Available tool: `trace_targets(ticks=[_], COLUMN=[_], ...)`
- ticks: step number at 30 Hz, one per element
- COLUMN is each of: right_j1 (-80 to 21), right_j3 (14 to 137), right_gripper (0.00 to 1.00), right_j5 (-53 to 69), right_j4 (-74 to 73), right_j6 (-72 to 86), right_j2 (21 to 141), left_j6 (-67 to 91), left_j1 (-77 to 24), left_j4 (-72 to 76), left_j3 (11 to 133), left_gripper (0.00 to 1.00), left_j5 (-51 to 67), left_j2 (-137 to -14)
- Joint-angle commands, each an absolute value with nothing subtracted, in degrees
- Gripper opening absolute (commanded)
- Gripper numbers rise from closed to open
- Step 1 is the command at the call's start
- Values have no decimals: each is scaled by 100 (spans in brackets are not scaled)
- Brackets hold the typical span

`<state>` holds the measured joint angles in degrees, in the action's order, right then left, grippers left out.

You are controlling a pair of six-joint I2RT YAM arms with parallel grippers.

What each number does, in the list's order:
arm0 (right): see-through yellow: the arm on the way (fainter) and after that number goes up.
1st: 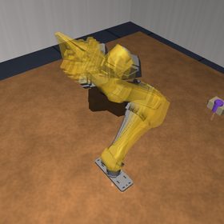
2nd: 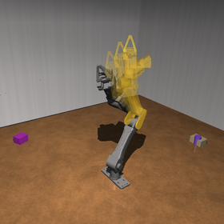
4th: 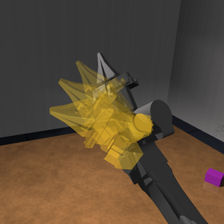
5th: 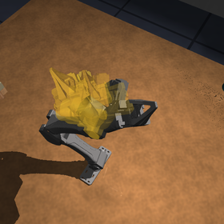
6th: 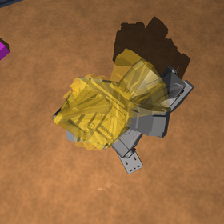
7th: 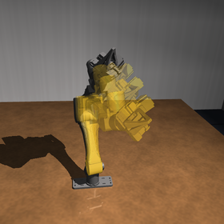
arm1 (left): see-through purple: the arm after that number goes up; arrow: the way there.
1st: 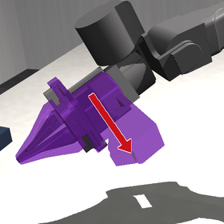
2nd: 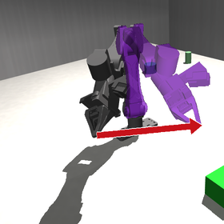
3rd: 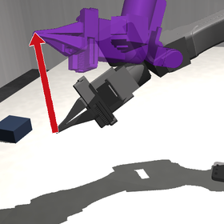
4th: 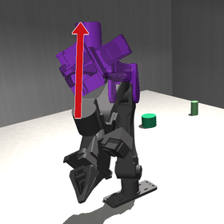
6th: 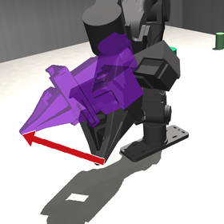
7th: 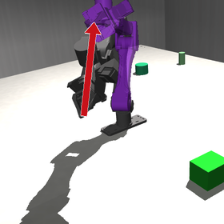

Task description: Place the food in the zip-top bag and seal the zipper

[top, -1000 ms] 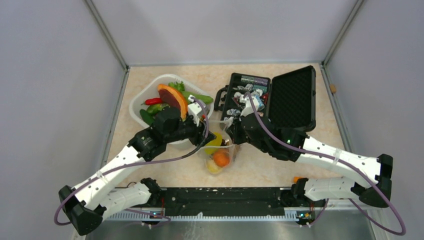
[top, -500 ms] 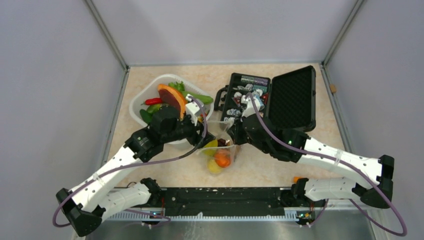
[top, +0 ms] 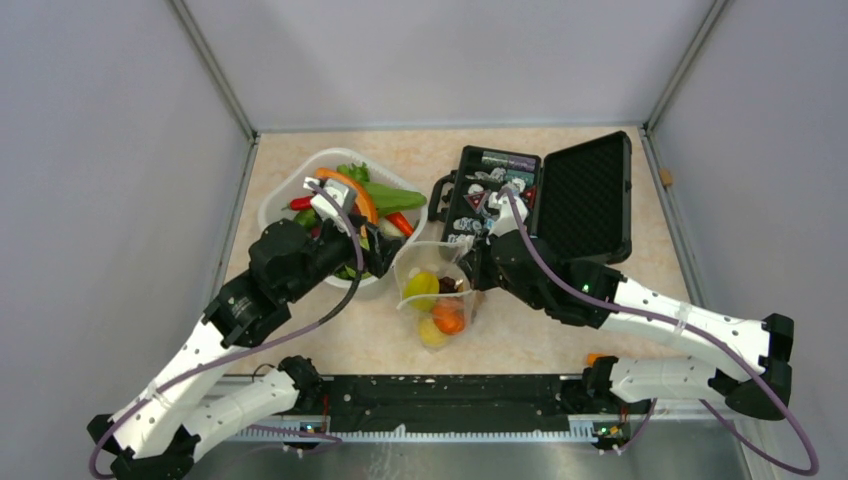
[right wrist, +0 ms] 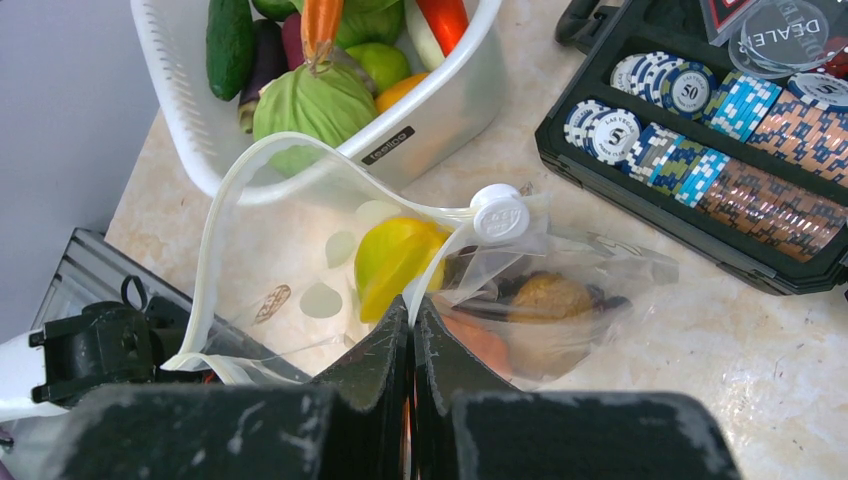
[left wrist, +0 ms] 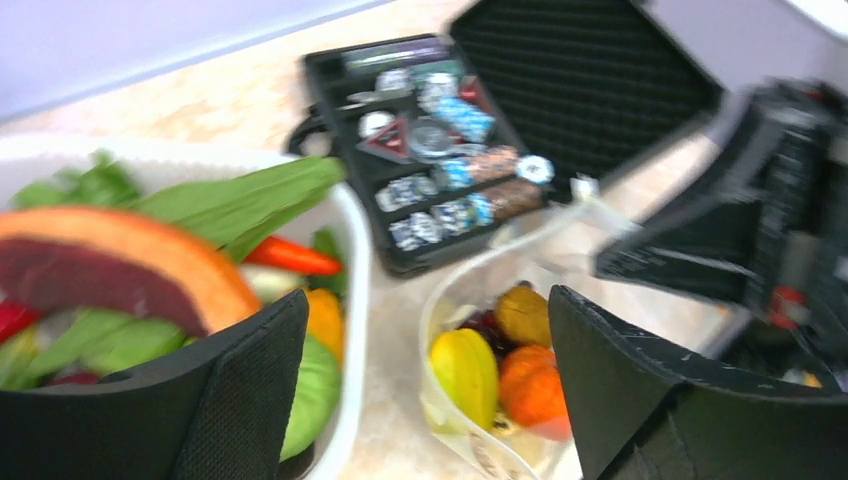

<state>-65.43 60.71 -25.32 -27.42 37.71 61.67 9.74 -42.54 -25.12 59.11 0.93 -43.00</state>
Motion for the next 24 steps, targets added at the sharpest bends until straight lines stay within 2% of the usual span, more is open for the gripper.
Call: trace_targets(ticks=[1,5,10,24], right_j1=[-6522,-6524,-6522,-6522], right_j3=[6126,6112,6112,6160], right_gripper=[1,1,1,2], right_j5=[-2633,-2619,-2621,-2676], right_j4=[-2357,-2351,-2345,-2398], right_j6=[3799,3790,3770,3700], right_j2=[6021,6021,6030,6004], left_j6=[1486,1545,1728,2196], left_j1=[-4271,-4263,-4165,-2409], left_j4=[-2564,-2465,-2610,-2814], left_j3=[5767,5571,5527,5482], left_gripper=[91,98,99,99], left_j5=[-2090,-2728,-3103,-1798], left_j2=[-4193,-4009,-4110,-4254])
